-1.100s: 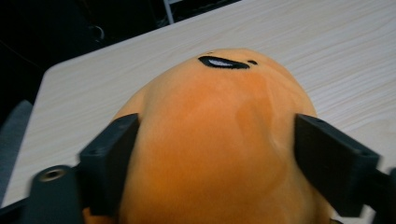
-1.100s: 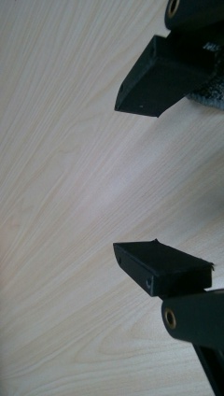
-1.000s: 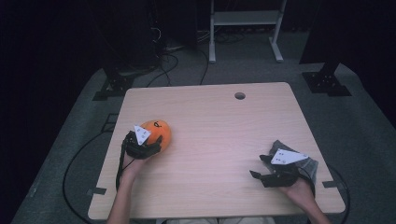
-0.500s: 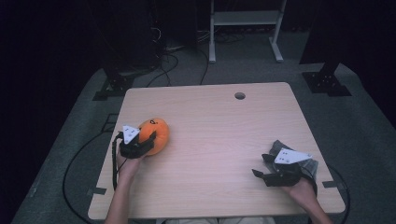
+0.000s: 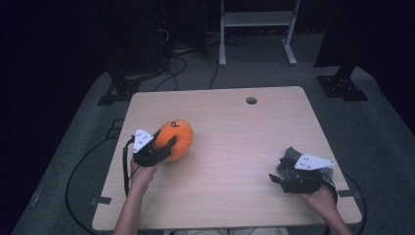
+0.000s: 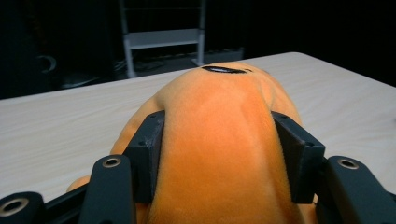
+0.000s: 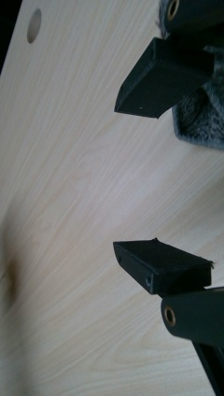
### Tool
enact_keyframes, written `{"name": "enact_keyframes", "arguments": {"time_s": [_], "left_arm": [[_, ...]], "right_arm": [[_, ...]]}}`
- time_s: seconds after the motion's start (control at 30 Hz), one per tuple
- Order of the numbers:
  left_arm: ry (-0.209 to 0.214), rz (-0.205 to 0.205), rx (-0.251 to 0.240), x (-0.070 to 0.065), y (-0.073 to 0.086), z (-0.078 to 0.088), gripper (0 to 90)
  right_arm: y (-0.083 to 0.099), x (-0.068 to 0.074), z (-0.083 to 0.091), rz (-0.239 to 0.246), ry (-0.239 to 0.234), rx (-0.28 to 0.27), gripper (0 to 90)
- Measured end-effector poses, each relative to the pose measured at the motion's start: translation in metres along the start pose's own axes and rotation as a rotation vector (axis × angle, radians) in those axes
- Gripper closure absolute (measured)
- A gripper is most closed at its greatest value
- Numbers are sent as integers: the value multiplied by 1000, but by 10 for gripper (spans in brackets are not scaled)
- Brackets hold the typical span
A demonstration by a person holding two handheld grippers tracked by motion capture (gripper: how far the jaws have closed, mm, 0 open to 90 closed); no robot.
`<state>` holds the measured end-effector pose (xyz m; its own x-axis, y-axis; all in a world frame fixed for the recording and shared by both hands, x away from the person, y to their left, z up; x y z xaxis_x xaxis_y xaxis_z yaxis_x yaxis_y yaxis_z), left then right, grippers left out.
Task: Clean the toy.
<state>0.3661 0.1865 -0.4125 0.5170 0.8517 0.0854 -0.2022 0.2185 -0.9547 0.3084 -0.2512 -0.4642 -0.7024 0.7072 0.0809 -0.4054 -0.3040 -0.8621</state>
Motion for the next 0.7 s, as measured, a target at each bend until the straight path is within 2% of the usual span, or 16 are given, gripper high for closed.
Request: {"name": "enact_keyframes", "arguments": {"time_s": [0.03, 0.07, 0.17, 0.3, 0.4, 0.43, 0.47, 0.5, 0.53, 0.7], "left_arm": [[34, -21, -6, -11, -4, -1, 423], [34, -21, -6, -11, -4, -1, 423], [95, -33, -13, -31, -7, -6, 422], [151, -74, 8, -53, -6, -13, 416], [194, -80, 29, -67, -2, -20, 416], [216, -99, 41, -77, 0, -23, 417], [216, -99, 41, -77, 0, -23, 417], [242, -126, 56, -88, 2, -26, 417], [242, -126, 56, -88, 2, -26, 417], [313, -175, 56, -119, 1, -31, 415]], "right_arm": [[-2, -3, 4, 5, 19, -14, 264], [-2, -3, 4, 5, 19, -14, 264], [-4, -11, 9, -8, 53, -40, 264], [-4, -23, 14, -32, 92, -49, 263], [-4, -27, 15, -37, 104, -50, 261], [-3, -30, 17, -45, 108, -52, 256], [-2, -31, 17, -54, 109, -49, 255], [-2, -33, 18, -56, 109, -45, 255], [-2, -33, 18, -56, 109, -45, 255], [1, -38, 19, -63, 131, -30, 260]]}}
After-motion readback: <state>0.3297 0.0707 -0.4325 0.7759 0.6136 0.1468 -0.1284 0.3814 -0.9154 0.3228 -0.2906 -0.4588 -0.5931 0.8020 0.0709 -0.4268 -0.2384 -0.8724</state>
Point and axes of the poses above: each handheld gripper's, and its own axes: z roughly backward along the jaws, y roughly out of its underside, x roughly to its left, the point moved 3 cm from there along -z, roughly forward along the jaws, and after that the axes turned 6 degrees about -z, right-handed, at the moved point
